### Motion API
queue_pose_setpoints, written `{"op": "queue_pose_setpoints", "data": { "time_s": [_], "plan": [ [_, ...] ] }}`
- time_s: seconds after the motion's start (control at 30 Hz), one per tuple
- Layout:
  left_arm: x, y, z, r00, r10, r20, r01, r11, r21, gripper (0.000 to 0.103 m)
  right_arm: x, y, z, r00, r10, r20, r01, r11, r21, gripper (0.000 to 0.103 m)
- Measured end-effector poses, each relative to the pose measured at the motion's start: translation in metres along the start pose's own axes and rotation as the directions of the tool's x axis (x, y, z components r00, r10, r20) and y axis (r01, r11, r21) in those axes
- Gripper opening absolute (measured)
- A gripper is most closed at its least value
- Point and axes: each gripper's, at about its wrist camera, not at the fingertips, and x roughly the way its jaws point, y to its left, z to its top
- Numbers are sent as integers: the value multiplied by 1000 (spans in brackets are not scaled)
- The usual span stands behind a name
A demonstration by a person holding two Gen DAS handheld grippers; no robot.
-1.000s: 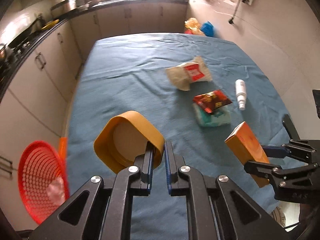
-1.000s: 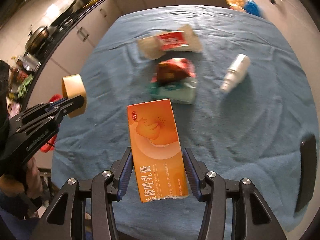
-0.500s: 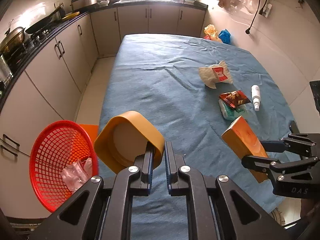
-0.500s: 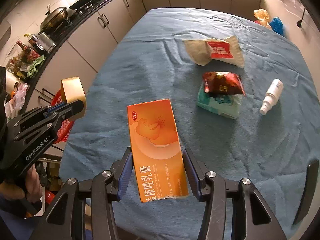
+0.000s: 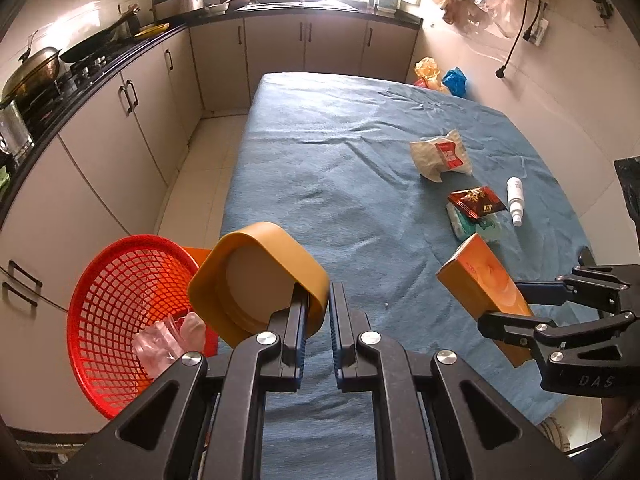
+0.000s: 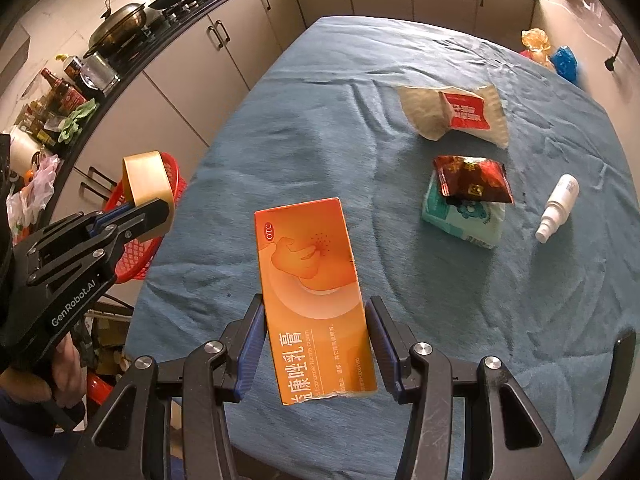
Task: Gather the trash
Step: 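Carry the orange box and yellow tape roll over the red basket with both tools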
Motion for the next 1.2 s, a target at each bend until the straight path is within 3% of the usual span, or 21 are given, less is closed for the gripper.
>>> {"op": "queue_pose_setpoints", "data": {
  "time_s": [0.53,1.2],
  "plan": [
    [-14,39,-12,999,46,18,-44,996,-79,10,10,43,16,1000,-5,-5,4,995,-101,54],
    [-32,106,-32,993,118,22,-113,979,-170,10,20,123,55,998,63,13,-59,976,-211,54]
  ]
}}
